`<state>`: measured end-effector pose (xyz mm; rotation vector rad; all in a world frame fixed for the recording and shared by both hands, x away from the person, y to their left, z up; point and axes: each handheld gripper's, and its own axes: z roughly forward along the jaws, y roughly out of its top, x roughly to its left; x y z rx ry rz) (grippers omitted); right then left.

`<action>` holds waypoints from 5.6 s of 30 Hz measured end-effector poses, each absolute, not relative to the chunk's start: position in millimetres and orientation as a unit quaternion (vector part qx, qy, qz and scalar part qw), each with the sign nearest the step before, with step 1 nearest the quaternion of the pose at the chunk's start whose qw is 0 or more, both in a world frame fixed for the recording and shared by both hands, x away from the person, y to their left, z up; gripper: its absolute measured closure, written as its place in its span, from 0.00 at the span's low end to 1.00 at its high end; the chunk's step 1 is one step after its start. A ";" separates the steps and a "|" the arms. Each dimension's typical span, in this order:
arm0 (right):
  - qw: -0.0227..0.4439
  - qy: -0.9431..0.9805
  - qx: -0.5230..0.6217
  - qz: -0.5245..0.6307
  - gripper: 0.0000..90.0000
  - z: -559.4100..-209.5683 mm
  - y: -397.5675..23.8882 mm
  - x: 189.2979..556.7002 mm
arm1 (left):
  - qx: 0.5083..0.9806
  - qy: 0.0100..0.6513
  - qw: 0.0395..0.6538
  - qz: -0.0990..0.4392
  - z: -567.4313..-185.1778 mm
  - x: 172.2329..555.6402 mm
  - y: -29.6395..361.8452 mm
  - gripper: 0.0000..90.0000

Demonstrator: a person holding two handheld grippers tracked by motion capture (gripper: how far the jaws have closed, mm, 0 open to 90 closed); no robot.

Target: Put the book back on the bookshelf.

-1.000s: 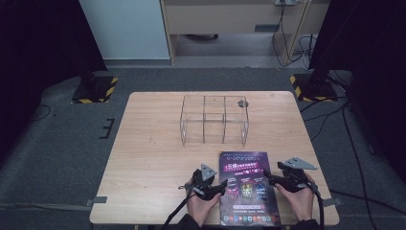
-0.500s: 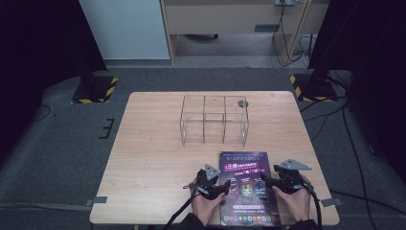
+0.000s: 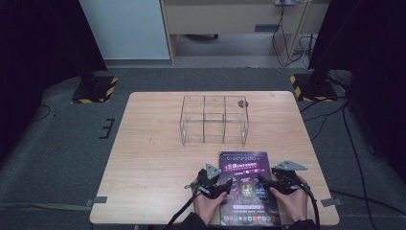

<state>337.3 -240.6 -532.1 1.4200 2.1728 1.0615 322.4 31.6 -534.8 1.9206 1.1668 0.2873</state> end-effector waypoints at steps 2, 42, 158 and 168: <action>0.165 0.762 0.502 0.374 0.35 -532.5 -240.0 337.4 | 0.769 0.465 0.423 0.114 -534.8 323.3 31.2 0.44; 0.154 0.713 0.542 0.417 0.42 -537.0 -244.1 334.1 | 0.692 0.482 0.535 0.056 -529.3 323.5 42.6 0.48; -0.013 0.718 0.491 0.493 0.31 -540.7 -243.1 341.5 | 0.700 0.403 0.570 0.153 -482.6 309.3 34.9 0.94; -0.020 0.696 0.517 0.498 0.57 -535.0 -246.8 340.6 | 0.692 0.411 0.572 0.157 -483.0 309.7 38.0 0.94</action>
